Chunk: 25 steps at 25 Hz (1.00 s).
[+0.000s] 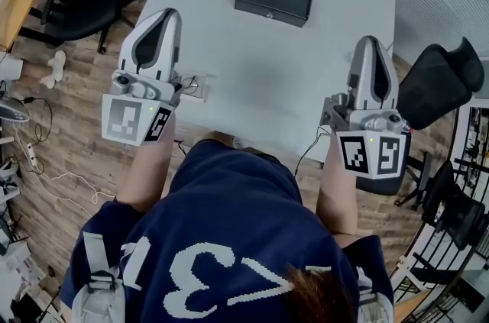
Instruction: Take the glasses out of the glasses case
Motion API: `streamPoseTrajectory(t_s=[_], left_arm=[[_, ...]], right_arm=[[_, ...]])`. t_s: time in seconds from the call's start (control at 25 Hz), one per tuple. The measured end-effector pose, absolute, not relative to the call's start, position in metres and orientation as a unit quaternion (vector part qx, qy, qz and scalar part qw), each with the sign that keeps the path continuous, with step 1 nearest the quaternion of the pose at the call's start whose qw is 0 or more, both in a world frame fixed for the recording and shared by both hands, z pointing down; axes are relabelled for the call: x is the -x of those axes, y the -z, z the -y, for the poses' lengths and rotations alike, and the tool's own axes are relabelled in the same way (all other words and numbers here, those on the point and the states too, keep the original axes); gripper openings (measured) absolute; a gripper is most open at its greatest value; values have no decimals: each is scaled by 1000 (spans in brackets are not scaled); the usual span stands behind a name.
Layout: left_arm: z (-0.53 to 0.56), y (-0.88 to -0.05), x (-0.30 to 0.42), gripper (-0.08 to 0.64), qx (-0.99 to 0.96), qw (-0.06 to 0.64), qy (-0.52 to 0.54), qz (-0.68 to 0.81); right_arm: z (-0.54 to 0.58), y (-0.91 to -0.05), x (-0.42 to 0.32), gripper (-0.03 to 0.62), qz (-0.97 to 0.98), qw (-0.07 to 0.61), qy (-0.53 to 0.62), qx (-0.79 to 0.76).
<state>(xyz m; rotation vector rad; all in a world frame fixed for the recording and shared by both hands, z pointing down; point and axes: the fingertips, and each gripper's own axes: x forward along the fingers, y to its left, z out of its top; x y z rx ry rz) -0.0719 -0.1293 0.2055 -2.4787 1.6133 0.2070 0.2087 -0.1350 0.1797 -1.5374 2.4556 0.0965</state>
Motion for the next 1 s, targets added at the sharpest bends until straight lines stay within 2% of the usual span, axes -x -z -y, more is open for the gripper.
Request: streamPoseTrajectory(t_s=[0.4,0.68,0.8,1.0], left_arm=[[131,-205,102,20,815,87,-46,-571],[115,-215,165,20,772,75,-33,-630],[104,-232,186,20,756,63,-27,-651],[84,-263,218,20,735,36,-21,-677]], right_arm=[[156,-177,-155,28,-878,96,-9,469],[167,-183,-59,29,-929,76,1,363],[159,-204,-14,29,-952,45,1,304],[129,-269,73,29,-983,-52,21,177]])
